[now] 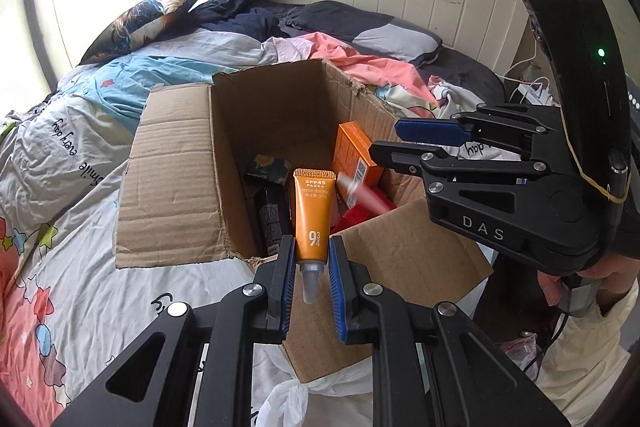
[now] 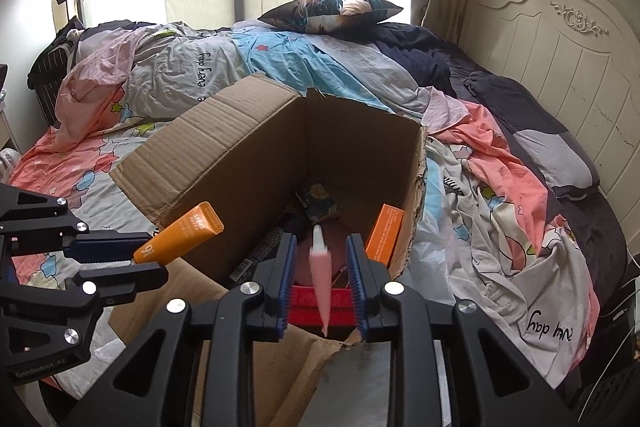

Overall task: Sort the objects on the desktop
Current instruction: 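Lower both tubes into the cardboard box and open both grippers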

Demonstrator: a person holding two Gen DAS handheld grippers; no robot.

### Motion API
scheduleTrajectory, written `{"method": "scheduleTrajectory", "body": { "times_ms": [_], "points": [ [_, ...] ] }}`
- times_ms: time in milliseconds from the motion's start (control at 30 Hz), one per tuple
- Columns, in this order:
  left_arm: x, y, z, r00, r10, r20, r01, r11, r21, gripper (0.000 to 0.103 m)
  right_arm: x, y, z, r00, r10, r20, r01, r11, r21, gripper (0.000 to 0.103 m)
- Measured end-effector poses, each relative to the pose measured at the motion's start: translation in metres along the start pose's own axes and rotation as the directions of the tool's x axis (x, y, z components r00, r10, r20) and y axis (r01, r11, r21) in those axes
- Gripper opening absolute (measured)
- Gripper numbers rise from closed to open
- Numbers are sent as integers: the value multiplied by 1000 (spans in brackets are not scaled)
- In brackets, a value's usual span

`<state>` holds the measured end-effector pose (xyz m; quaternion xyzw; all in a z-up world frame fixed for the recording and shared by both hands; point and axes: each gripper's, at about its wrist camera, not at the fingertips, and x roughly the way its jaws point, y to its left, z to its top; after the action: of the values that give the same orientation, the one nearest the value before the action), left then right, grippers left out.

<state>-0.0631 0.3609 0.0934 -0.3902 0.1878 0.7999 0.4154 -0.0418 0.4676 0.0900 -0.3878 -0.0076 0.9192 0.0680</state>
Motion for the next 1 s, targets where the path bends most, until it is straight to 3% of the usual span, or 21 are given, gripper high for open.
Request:
{"method": "scheduleTrajectory", "body": {
  "times_ms": [333,1000],
  "points": [
    [8,-1,4,1000,-28,0,28,1000,0,16,1,3,-7,1000,-12,3,12,1000,-25,62],
    [21,1,10,1000,-6,7,6,1000,-12,19,6,-6,-16,1000,-12,7,12,1000,-4,63]
  ]
}}
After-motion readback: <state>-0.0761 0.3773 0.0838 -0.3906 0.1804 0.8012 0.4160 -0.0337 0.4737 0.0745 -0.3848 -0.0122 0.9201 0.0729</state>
